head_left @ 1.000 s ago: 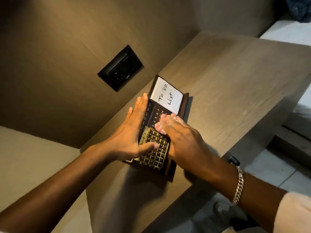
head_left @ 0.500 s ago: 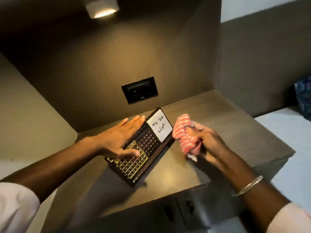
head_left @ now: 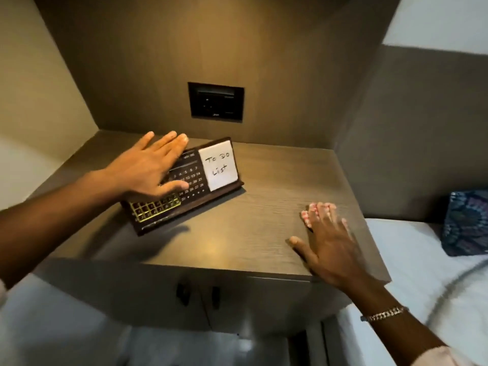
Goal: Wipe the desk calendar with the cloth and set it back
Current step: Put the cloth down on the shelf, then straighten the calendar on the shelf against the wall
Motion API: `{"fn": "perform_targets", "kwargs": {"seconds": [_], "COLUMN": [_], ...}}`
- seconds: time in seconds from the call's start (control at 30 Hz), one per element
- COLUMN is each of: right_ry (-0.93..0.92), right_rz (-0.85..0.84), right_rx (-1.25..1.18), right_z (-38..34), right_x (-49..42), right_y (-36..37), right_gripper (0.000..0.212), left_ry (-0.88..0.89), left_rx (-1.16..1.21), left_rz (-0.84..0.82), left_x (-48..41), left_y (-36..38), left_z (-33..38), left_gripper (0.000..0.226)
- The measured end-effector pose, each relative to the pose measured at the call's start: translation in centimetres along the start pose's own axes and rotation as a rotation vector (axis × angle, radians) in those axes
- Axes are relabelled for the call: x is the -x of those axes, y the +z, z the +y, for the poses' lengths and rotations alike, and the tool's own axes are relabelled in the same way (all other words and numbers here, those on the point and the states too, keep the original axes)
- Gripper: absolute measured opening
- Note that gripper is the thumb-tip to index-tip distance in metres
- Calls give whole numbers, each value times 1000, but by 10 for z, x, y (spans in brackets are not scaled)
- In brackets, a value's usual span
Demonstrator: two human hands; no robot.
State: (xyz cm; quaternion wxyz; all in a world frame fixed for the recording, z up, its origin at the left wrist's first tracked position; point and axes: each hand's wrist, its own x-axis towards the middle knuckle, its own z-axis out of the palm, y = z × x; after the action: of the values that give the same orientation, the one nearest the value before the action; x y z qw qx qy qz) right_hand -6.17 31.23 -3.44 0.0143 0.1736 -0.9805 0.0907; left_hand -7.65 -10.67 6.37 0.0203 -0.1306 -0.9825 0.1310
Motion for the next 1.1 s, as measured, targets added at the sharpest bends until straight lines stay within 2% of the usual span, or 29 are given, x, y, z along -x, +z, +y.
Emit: {"fn": "perform_targets", "kwargs": {"seconds": [0.17, 0.23, 0.33, 0.4, 0.5, 0.57, 0.63, 0.77, 0.9, 1.03, 1.1], "right_ry": [-24, -22, -62, -19, 77, 153, 157, 226, 355, 398, 427], "right_rz": [-31, -3, 123, 90, -21, -87, -107, 29, 123, 153, 190], "right_rx": [-8, -104, -414, -705, -991, -1069, -1034, -1015, -961, -889, -837], "right_z": [0, -8, -38, -67, -104, -122, -134, -147, -144, -140, -140], "right_x": [-1, -2, -17, -35, -65, -85, -103, -126, -158, -196, -209], "right_y": [-4, -13, -24, -26, -12, 0, 10, 25, 29, 29, 32], "right_gripper": [92, 93, 89, 86, 82, 78, 76, 71, 75, 79, 73], "left_ry": [-81, -166, -469, -669, -829, -890, -932, -931, -790, -659, -613], "left_rx": [14, 126, 539, 834, 1155, 1292, 1419, 1622, 1738, 1768, 1785], "left_rz": [48, 224, 497, 501, 450, 427, 376, 327, 291, 235, 232], "left_x": [10, 31, 68, 85, 95, 94, 89, 64, 8, -52, -75], "left_y": [-7, -2, 13, 24, 35, 40, 45, 58, 73, 82, 84], "left_z": [10, 19, 47, 72, 100, 103, 98, 70, 18, -21, -34], "left_gripper": [98, 92, 91, 92, 90, 86, 89, 97, 99, 104, 94]}}
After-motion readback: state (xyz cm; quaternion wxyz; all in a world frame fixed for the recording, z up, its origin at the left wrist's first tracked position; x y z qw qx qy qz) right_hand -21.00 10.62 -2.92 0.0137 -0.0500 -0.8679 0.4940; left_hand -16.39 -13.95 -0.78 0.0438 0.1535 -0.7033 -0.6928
